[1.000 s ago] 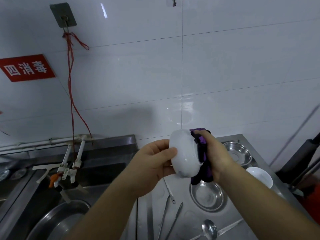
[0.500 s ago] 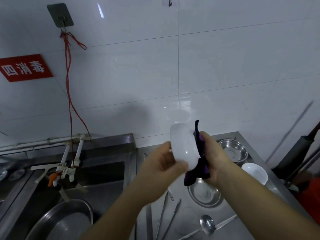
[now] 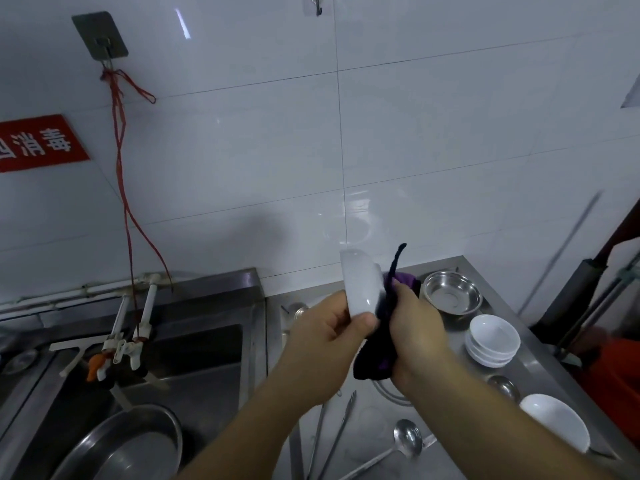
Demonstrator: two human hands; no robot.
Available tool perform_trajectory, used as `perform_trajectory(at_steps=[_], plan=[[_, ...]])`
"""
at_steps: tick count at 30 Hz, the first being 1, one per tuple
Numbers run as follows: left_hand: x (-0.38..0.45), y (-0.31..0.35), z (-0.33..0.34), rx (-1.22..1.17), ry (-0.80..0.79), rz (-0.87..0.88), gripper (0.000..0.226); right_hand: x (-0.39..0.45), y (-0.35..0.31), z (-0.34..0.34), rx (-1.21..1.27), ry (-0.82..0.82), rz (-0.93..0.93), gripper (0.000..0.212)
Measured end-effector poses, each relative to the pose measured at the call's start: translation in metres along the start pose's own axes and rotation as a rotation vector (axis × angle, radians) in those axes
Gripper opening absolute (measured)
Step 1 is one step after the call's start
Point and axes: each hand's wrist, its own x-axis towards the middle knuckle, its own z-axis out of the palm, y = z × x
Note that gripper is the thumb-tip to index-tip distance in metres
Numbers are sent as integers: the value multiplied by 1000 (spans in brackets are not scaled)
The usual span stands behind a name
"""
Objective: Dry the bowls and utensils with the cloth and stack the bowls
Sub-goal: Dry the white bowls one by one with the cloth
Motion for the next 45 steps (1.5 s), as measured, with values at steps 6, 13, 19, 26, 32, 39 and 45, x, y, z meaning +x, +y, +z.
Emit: perform_trajectory(at_steps=[6,13,19,26,32,39,45], plan=[[7,12,1,-46,-43,65,18,-11,1,-11,-134,-42,-359,24],[2,15,5,331,-145,98,26,2,-14,-26,-221,-69,-310,20],[-2,-1,5,747,-270,121,17,5,-14,-34,-156,-209,-36,35],[-19,-33,4,898,-305,186,34,13,28,-35,-87,-173,62,37],[-42,-58,-13,677,-13,211,40,13,64,-25,26,-136,146,35],[-64,-100,-37,-254,157,-567,22,-5,108,-20,59,-43,154,14],[-93,-115,-25,-701,168,-853,19,-22,140,-49,5,47,182,33]])
